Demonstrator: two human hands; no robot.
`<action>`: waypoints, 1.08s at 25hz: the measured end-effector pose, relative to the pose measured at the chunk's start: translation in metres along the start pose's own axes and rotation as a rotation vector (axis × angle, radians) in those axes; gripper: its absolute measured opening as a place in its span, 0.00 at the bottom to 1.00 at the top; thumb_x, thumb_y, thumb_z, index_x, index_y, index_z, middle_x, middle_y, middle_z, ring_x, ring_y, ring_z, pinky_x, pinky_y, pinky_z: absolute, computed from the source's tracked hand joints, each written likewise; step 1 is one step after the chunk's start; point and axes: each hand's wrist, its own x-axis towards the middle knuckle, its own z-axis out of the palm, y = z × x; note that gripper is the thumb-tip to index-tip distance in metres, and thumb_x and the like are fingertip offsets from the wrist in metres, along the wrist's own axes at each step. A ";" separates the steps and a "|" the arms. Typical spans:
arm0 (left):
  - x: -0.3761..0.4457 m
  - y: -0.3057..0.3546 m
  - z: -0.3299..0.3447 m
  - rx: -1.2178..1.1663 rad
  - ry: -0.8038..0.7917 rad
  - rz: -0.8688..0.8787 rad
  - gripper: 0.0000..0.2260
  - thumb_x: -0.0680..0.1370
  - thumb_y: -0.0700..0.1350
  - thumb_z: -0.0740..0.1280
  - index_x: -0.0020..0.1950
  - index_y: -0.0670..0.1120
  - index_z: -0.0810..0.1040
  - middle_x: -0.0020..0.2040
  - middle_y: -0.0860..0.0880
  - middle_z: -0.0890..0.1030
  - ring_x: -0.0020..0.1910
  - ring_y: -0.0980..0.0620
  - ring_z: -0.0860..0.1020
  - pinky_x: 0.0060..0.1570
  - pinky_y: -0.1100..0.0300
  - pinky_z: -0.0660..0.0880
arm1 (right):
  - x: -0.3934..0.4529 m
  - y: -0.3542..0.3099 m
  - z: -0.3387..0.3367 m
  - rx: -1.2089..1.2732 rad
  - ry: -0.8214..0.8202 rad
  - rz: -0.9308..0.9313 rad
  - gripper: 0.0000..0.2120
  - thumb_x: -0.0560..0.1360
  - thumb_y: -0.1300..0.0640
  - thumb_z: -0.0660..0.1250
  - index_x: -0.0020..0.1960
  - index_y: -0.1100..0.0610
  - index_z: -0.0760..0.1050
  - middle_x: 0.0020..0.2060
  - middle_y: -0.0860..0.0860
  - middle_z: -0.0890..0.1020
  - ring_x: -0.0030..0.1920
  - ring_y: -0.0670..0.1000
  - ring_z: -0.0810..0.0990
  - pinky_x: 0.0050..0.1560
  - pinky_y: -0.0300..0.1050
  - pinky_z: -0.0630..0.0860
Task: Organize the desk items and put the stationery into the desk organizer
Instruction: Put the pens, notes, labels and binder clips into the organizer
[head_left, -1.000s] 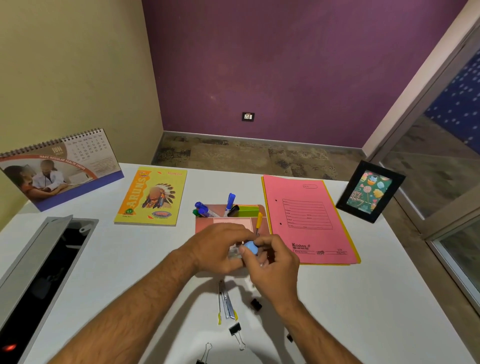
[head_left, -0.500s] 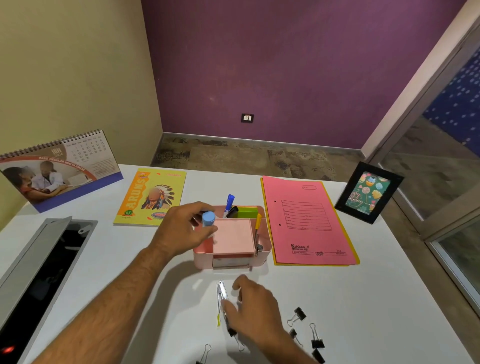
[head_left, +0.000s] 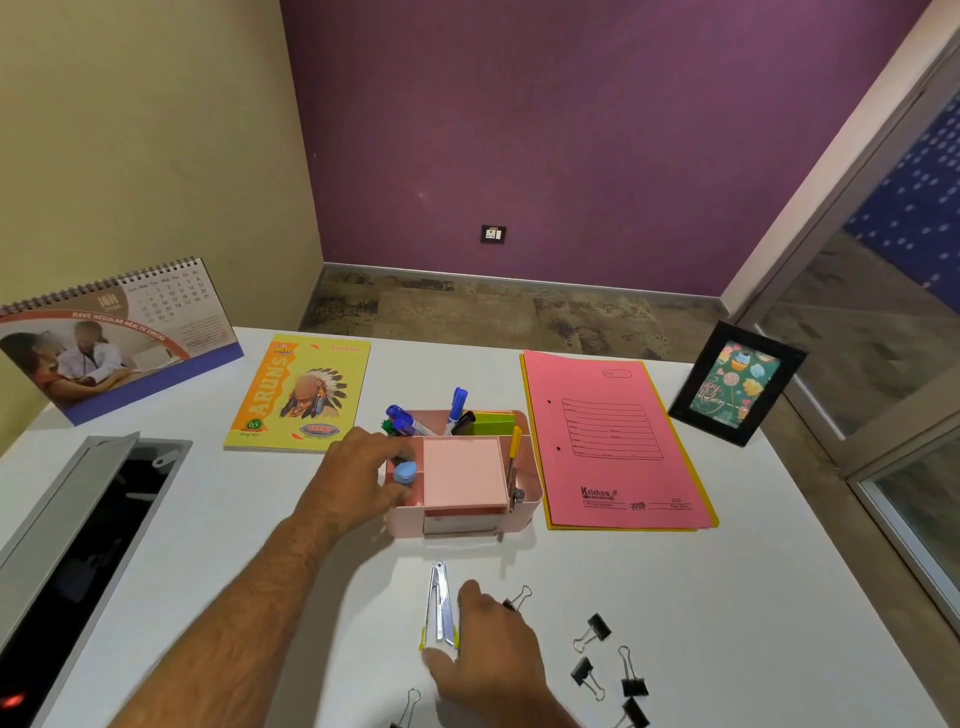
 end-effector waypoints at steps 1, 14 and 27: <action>0.000 0.000 0.001 0.046 0.015 -0.018 0.17 0.69 0.48 0.78 0.56 0.53 0.81 0.54 0.53 0.82 0.53 0.51 0.71 0.53 0.56 0.68 | 0.001 -0.001 0.000 0.009 -0.005 0.006 0.27 0.67 0.35 0.65 0.55 0.53 0.65 0.52 0.51 0.79 0.54 0.56 0.80 0.46 0.49 0.72; -0.007 -0.005 0.002 0.098 -0.004 0.021 0.11 0.72 0.56 0.73 0.51 0.54 0.82 0.54 0.56 0.82 0.55 0.52 0.72 0.53 0.57 0.63 | 0.008 -0.009 0.009 -0.060 0.112 -0.018 0.23 0.73 0.40 0.61 0.58 0.55 0.66 0.53 0.52 0.78 0.54 0.56 0.79 0.45 0.49 0.70; -0.016 0.045 0.000 -0.082 -0.419 0.383 0.25 0.67 0.43 0.71 0.63 0.56 0.76 0.55 0.60 0.80 0.52 0.62 0.76 0.56 0.64 0.75 | 0.010 0.004 -0.044 0.452 0.552 -0.270 0.16 0.65 0.47 0.69 0.50 0.48 0.72 0.41 0.38 0.75 0.42 0.42 0.75 0.43 0.38 0.76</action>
